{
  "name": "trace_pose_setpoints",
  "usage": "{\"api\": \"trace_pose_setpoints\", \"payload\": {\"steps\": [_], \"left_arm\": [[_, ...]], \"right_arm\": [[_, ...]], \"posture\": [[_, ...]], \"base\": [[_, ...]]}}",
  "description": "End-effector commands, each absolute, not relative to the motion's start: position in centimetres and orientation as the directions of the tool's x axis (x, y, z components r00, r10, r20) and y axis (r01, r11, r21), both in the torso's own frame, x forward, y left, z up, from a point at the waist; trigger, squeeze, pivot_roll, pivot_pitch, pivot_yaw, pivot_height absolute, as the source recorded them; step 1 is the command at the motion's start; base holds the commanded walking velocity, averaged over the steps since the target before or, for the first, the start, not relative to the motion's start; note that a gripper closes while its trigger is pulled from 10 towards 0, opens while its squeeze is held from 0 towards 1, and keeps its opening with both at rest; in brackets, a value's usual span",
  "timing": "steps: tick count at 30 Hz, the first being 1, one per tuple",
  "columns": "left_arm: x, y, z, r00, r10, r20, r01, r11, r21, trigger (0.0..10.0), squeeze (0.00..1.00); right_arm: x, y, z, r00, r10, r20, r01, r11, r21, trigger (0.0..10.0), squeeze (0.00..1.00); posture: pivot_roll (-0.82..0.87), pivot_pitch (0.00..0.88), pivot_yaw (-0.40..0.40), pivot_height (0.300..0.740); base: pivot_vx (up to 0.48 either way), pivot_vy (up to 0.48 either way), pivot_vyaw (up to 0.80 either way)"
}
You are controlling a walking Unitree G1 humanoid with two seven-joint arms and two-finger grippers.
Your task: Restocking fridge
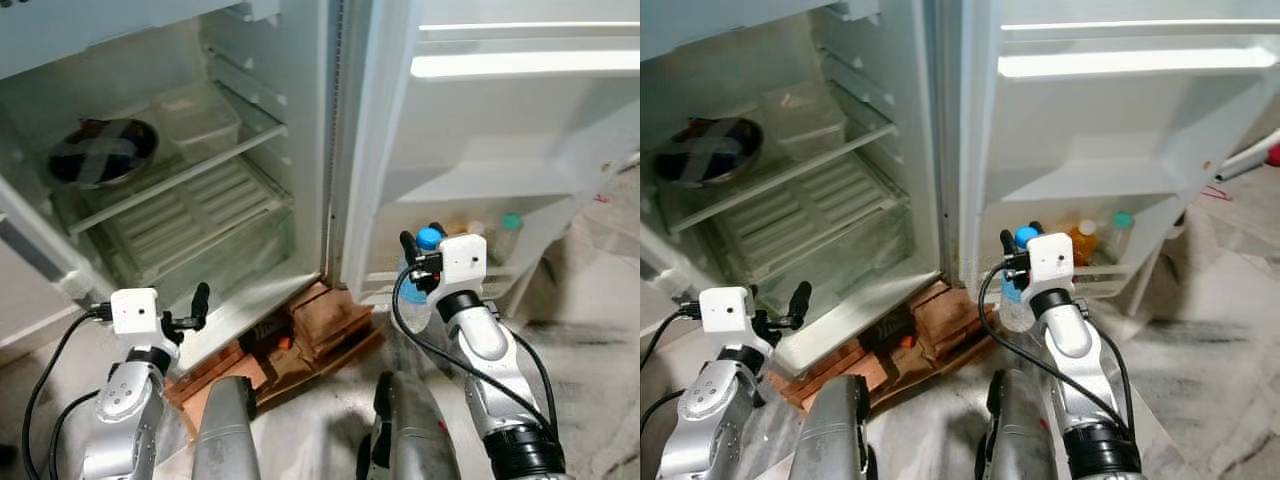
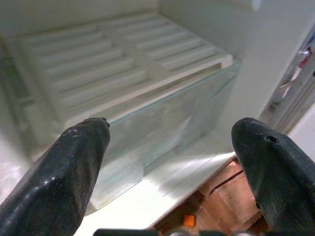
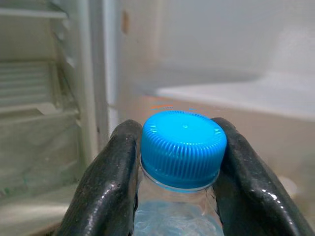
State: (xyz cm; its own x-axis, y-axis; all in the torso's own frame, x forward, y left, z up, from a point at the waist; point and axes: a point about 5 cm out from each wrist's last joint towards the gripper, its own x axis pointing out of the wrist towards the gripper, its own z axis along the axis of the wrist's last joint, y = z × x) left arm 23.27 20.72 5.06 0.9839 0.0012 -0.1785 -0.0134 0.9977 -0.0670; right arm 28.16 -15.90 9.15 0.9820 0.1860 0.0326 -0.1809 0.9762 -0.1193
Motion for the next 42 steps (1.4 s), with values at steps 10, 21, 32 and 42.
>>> {"api": "trace_pose_setpoints", "payload": {"steps": [10, 21, 32, 42], "left_arm": [[23.4, 20.7, 5.2, 0.985, 0.011, -0.175, -0.021, 0.998, -0.058, 10.0, 0.00], [23.1, 20.9, 5.3, 0.984, 0.023, -0.178, -0.033, 0.998, -0.054, 10.0, 0.00], [21.5, 22.6, 5.5, 0.976, 0.058, -0.210, -0.063, 0.998, -0.020, 10.0, 0.00], [18.9, 24.5, 6.8, 0.967, 0.052, -0.248, -0.048, 0.999, 0.022, 10.0, 0.00]], "right_arm": [[28.4, -15.9, 9.8, 0.979, 0.194, 0.061, -0.185, 0.975, -0.122, 10.0, 0.00], [28.8, -15.7, 10.0, 0.976, 0.205, 0.069, -0.196, 0.973, -0.121, 10.0, 0.00], [30.5, -16.1, 10.7, 0.977, 0.197, 0.085, -0.180, 0.968, -0.176, 10.0, 0.00], [35.0, -15.0, 15.5, 0.947, 0.207, 0.246, -0.140, 0.954, -0.264, 10.0, 0.00]], "posture": [[0.05, 0.087, -0.014, 0.604], [0.06, 0.108, -0.011, 0.594], [0.10, 0.189, -0.010, 0.540], [0.19, 0.327, 0.005, 0.540]], "base": [[0.206, 0.000, 0.00], [0.000, 0.000, 0.00], [0.000, 0.000, 0.00], [0.000, 0.000, 0.00]]}}
